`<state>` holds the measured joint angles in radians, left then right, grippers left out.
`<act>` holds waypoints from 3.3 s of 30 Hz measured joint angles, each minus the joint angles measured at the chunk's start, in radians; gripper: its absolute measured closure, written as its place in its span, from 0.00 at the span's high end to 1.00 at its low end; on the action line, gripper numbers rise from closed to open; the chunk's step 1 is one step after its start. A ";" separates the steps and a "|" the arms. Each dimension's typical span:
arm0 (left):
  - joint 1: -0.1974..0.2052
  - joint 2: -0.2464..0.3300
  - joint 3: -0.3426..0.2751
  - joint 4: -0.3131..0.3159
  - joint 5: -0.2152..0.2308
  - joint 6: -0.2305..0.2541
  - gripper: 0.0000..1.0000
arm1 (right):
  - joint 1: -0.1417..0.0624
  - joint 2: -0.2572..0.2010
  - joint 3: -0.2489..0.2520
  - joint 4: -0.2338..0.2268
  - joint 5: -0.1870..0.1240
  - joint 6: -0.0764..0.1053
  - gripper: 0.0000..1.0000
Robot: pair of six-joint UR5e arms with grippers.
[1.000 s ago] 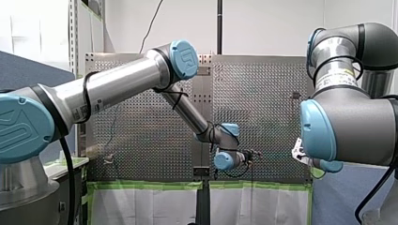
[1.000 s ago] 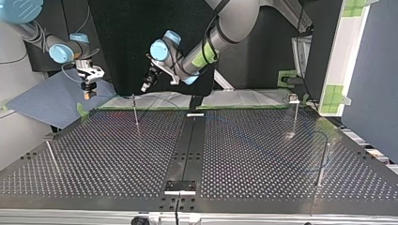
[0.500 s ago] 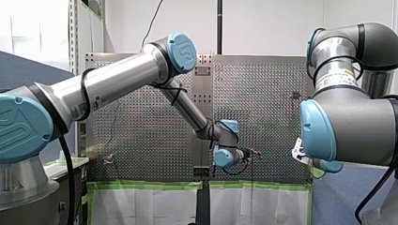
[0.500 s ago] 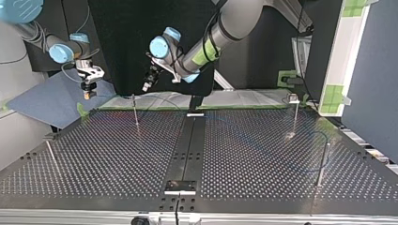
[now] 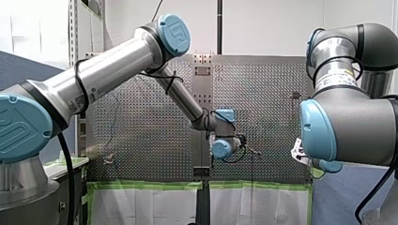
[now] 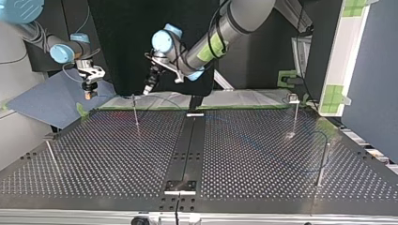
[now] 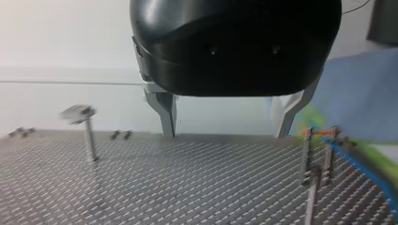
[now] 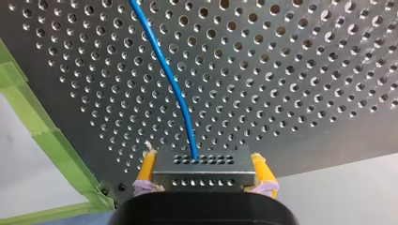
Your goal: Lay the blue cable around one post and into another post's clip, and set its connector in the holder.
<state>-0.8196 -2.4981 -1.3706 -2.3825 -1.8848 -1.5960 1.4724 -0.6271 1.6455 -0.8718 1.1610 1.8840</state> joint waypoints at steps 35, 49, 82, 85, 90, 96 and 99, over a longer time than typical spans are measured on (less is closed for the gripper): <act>0.040 0.307 -0.307 0.033 -0.066 -0.056 1.00 | 0.009 0.003 0.000 -0.008 -0.002 0.009 0.00; 0.060 0.415 -0.415 0.040 -0.059 -0.055 1.00 | 0.013 0.004 0.000 -0.010 -0.002 0.009 0.00; 0.304 0.699 -0.723 0.196 0.124 -0.084 1.00 | 0.034 0.005 -0.004 -0.017 -0.002 0.009 0.00; 0.315 0.702 -0.757 0.184 0.122 -0.083 1.00 | 0.035 0.005 -0.005 -0.015 -0.002 0.009 0.00; 0.319 0.702 -0.809 0.170 0.116 -0.075 1.00 | 0.037 0.005 -0.006 -0.013 -0.003 0.009 0.00; 0.320 0.702 -0.863 0.176 0.115 -0.073 1.00 | 0.039 0.005 -0.006 -0.011 -0.003 0.009 0.00; 0.320 0.702 -0.891 0.198 0.114 -0.074 1.00 | 0.040 0.005 -0.006 -0.010 -0.003 0.009 0.00</act>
<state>-0.4996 -1.7957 -2.2615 -2.1847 -1.7705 -1.6701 1.5120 -0.6223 1.6393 -0.8823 1.1583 1.8933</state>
